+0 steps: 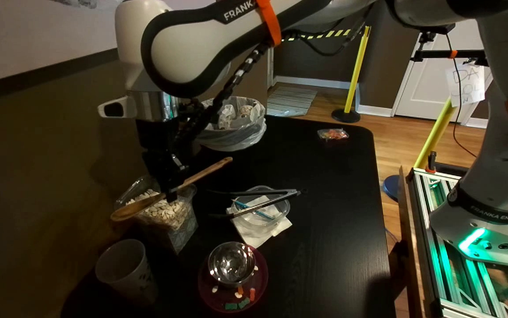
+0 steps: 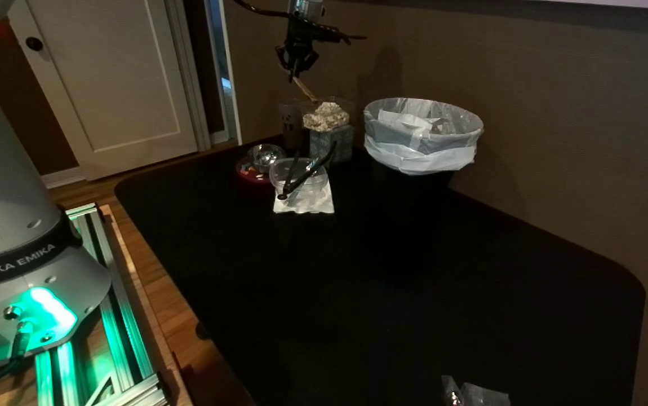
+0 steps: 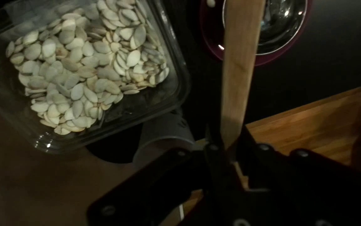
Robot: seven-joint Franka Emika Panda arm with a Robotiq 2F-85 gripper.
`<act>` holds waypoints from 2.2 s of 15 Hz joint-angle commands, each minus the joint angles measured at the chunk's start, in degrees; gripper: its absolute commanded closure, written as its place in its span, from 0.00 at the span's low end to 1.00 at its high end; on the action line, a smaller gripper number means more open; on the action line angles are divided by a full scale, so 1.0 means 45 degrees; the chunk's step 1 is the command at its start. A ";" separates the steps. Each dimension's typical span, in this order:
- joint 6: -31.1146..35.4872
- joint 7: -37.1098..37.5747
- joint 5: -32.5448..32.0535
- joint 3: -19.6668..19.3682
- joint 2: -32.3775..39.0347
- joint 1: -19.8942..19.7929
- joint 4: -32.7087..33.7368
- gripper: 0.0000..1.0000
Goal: Remove the cooking stick from the lunchbox and put it on the silver bowl
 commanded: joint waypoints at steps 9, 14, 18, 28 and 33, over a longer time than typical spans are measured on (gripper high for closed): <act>0.2749 -0.0679 0.3154 0.0551 -0.2865 -0.0375 -0.6288 0.96; 0.2889 -0.0676 0.2153 -0.0424 -0.2998 -0.0345 -0.7063 0.96; 0.3240 -0.0690 0.2577 -0.0670 -0.2724 -0.0673 -0.7379 0.96; 0.3059 -0.0573 0.3100 -0.0537 -0.2119 -0.0657 -0.7152 0.96; 0.4612 -0.0538 0.3368 -0.0221 -0.1143 -0.0417 -0.7023 0.96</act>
